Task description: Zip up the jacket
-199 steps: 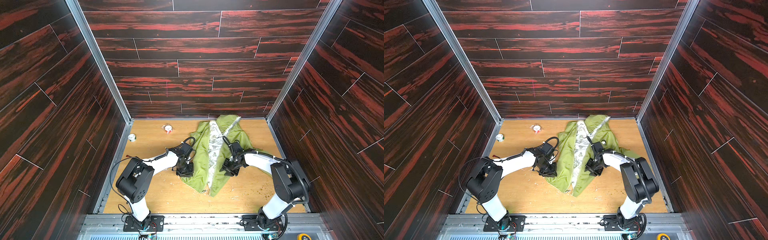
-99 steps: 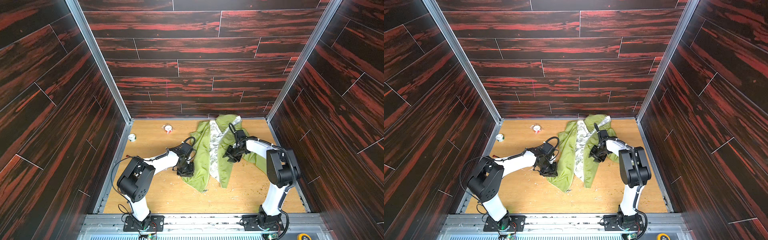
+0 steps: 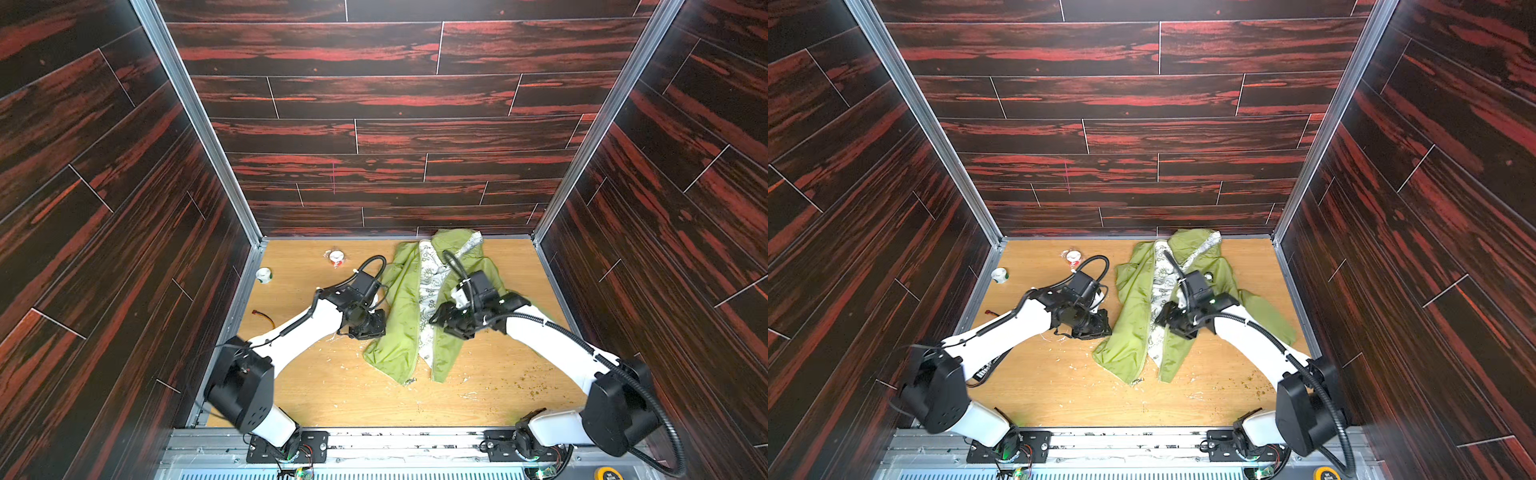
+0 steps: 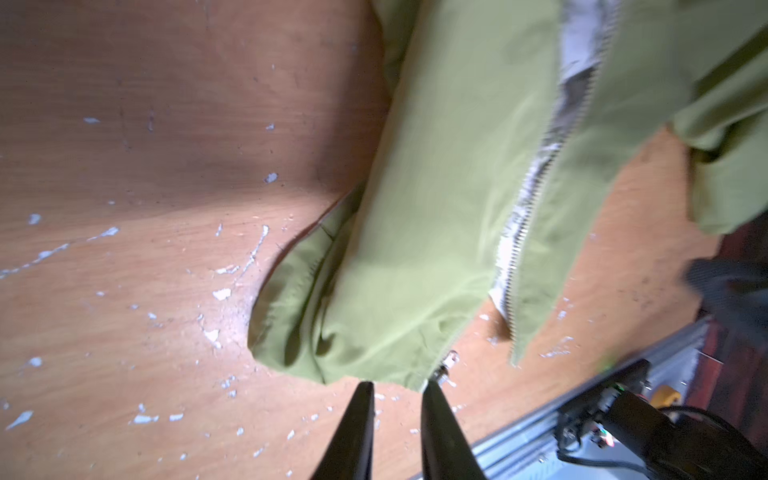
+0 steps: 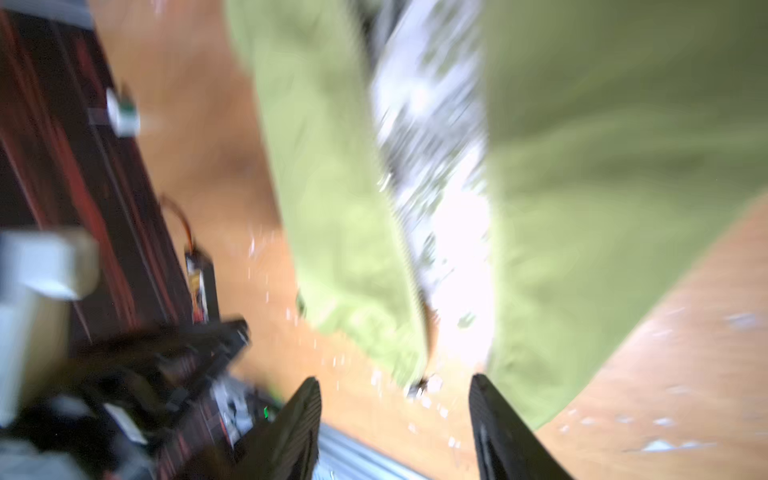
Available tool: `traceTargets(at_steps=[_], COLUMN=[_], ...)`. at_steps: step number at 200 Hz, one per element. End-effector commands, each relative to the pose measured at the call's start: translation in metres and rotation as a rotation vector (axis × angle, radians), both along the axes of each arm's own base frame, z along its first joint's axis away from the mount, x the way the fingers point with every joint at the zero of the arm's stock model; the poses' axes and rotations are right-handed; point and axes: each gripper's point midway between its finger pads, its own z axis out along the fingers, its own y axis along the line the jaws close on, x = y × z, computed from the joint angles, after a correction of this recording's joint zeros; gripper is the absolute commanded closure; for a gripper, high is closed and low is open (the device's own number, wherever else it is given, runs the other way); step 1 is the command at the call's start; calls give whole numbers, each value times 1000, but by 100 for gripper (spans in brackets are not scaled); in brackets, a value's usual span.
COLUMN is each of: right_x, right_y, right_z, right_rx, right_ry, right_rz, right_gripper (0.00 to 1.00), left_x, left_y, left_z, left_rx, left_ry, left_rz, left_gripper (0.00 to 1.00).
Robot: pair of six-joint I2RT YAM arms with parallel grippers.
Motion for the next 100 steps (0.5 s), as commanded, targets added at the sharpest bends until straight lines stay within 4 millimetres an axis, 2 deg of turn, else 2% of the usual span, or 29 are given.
traceTargets(at_steps=[1,50,63,100], right_x=[-23,-27,-29,-37], right_y=[12,39,45,53], right_z=[-33,-67,-72,-88], right_rx=[3,108,122,122], right_ry=[95,138,143,169], right_rz=[-6,-10,-5,6], right_gripper=[41,39,39,39], left_x=[-23,-42,-37,-29], left_y=[-2,-20,-27,-26], left_z=[1,-28,-34,-59], left_rx=[-8,-46,-73,-35], left_ry=[37,82,69,93], left_rz=[-40,-46,-31,10], left_gripper=[77,81,82,85])
